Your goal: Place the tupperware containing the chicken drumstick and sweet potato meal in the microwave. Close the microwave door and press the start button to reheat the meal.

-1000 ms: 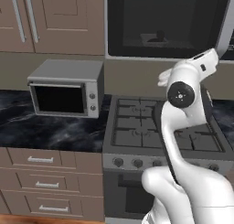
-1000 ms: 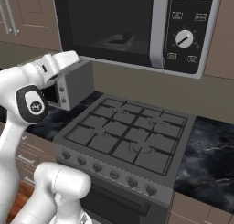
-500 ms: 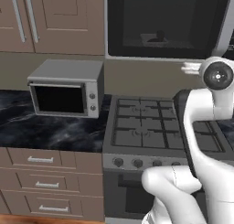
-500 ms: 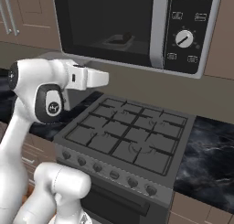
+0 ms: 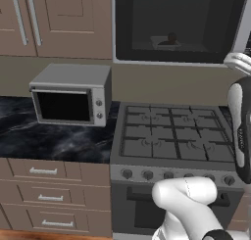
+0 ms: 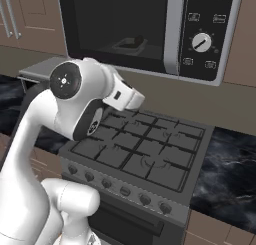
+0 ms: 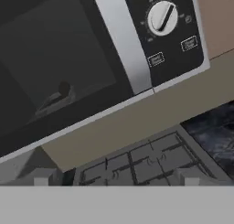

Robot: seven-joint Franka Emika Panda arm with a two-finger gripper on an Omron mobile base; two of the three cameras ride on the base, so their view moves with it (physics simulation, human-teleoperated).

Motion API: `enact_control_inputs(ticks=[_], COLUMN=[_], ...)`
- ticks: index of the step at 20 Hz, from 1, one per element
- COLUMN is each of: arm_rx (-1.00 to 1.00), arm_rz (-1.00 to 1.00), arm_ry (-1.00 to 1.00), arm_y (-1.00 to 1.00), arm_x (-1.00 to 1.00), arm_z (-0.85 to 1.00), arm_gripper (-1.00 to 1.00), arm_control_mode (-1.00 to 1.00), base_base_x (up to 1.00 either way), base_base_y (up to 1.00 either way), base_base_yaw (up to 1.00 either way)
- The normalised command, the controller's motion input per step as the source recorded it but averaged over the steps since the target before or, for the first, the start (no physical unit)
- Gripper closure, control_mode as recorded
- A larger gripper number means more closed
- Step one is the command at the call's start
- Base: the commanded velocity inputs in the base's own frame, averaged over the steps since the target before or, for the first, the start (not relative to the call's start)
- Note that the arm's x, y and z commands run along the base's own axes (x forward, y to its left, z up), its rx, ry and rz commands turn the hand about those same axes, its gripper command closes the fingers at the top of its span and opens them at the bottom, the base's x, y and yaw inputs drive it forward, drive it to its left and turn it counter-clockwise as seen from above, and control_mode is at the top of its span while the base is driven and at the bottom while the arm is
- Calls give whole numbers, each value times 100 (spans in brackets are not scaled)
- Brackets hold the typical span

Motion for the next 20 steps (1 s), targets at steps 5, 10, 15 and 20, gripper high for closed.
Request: enact_control_inputs(ticks=[5,10,15,20], arm_rx=[26,20,10,3], arm_rz=[22,19,2,0], arm_ry=[-28,-29,-10,0], arm_y=[0,0,-20,-26], arm_x=[0,0,-9,-11], arm_z=[-2,0,8,16], arm_gripper=[-100,-100,-100,-100], arm_control_mode=[-100,-100,-100,-100], base_base_x=[0,0,0,0], base_base_y=[0,0,0,0], base_base_yaw=[0,0,0,0])
